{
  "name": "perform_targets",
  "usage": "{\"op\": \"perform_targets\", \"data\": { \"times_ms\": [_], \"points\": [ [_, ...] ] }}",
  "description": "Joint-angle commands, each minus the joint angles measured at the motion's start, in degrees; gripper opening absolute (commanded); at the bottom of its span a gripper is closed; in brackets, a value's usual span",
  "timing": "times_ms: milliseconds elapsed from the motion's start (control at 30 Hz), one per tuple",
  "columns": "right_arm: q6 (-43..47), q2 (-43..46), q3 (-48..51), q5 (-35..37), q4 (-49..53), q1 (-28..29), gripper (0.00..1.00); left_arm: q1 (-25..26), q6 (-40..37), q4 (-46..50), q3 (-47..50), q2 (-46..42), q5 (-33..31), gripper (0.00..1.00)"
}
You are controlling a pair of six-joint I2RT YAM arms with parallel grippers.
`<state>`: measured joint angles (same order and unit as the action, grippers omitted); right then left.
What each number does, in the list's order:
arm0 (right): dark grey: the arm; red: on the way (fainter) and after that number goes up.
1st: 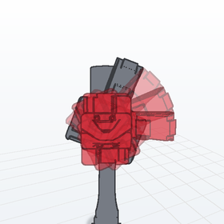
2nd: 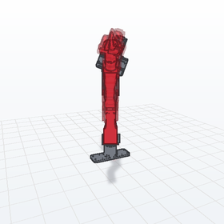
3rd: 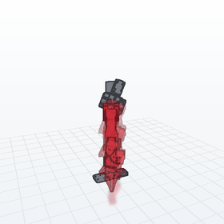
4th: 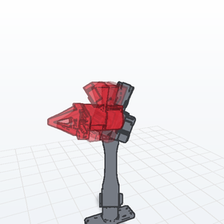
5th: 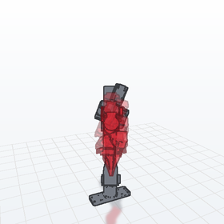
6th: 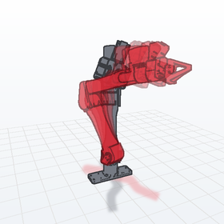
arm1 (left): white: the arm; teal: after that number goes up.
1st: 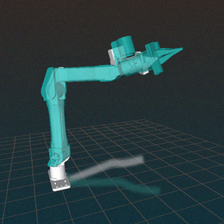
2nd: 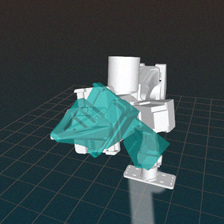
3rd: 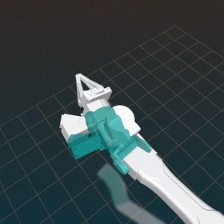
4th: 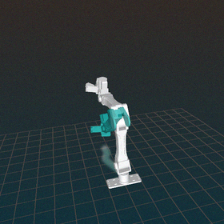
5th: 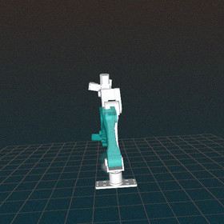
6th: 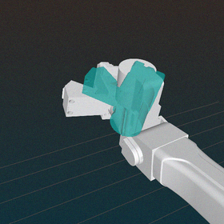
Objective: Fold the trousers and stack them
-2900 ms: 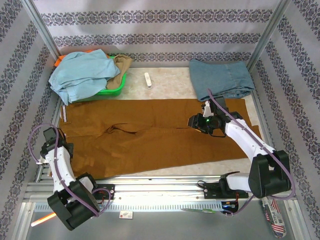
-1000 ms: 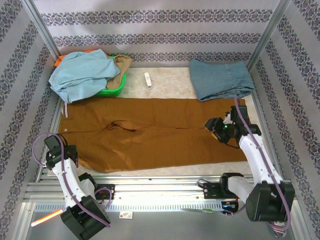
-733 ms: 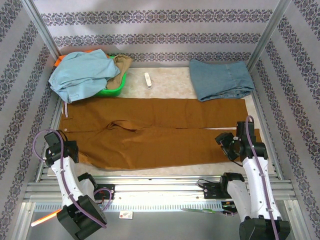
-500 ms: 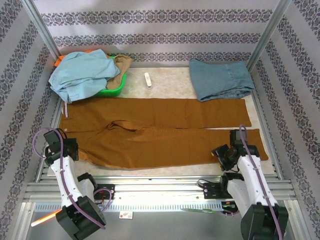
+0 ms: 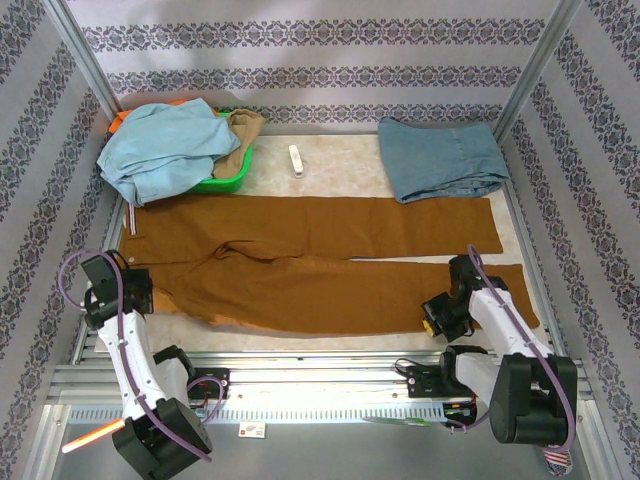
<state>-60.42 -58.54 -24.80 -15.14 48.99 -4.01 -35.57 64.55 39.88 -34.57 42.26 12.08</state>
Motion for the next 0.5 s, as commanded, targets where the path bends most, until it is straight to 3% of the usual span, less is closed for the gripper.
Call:
{"op": "perform_targets", "data": {
  "times_ms": [0, 233, 467],
  "points": [
    [3.0, 3.7, 0.8, -3.1, -11.1, -0.7, 0.0, 0.6, -1.3, 2.8, -3.6, -1.6, 1.0, 0.0],
    [9.2, 17.6, -6.0, -5.2, -0.4, -1.3, 0.0, 0.6, -3.9, 9.9, -8.1, -5.8, 1.7, 0.0],
    [13.2, 25.5, -14.6, -7.3, 8.3, -1.4, 0.0, 0.6, -2.4, 14.4, -13.4, -11.2, 1.2, 0.0]
  ]
}}
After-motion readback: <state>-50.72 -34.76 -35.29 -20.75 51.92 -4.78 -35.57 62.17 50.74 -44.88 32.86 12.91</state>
